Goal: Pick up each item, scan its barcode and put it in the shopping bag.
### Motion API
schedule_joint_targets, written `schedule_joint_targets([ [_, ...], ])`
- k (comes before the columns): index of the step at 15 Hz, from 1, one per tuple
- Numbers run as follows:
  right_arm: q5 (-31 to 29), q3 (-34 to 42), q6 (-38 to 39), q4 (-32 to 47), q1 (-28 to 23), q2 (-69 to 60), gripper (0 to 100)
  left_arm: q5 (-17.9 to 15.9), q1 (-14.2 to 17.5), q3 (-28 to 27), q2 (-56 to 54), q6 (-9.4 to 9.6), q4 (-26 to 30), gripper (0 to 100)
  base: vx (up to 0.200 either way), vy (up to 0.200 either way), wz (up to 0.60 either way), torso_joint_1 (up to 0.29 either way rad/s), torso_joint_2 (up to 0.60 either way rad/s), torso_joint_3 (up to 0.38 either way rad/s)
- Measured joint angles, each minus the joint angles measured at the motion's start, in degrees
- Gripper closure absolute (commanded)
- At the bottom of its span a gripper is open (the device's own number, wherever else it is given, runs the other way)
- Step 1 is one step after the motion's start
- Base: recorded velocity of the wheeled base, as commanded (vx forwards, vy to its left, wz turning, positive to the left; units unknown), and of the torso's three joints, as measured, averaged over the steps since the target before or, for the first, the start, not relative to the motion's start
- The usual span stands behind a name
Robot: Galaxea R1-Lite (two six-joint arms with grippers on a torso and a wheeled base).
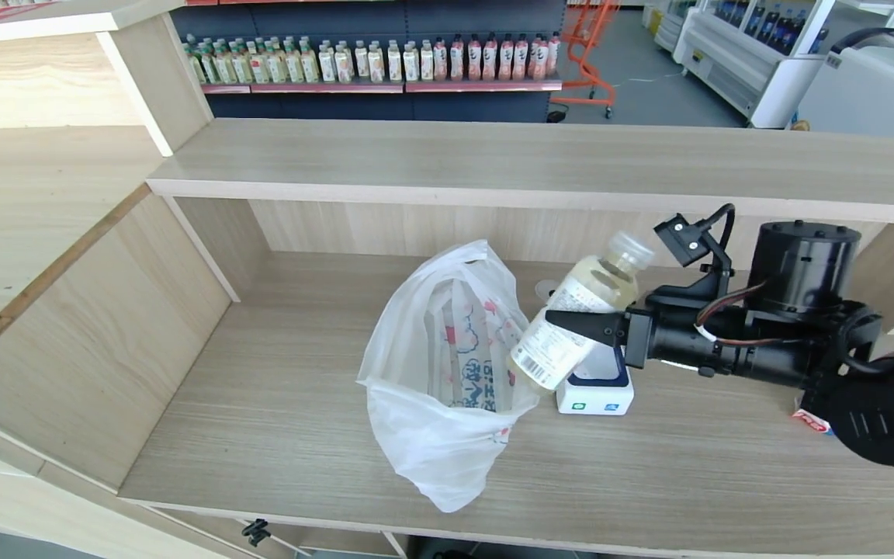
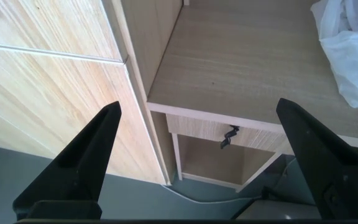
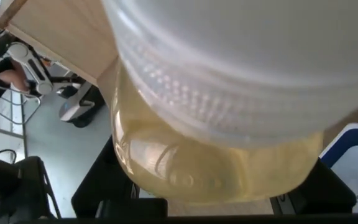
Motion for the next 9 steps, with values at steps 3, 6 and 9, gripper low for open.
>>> schedule_joint_targets([
  [3,-4.7,-3.0,-1.5,-0.3,3.1,5.6,100,0.0,0.0,0.0,0.0,-0.02,0.0,0,0.0,0.0,0.0,0.0,0.0,0.0],
  [6,-11.0,-7.8,-1.9,-0.5,6.4,11.2,100,0.0,0.0,0.0,0.0,-0.02,0.0,0,0.0,0.0,0.0,0.0,0.0,0.0],
  [9,-13.4,-12.5,-6.1,-1.0,9.3,17.3,100,0.0,0.0,0.0,0.0,-0.02,0.0,0,0.0,0.0,0.0,0.0,0.0,0.0],
])
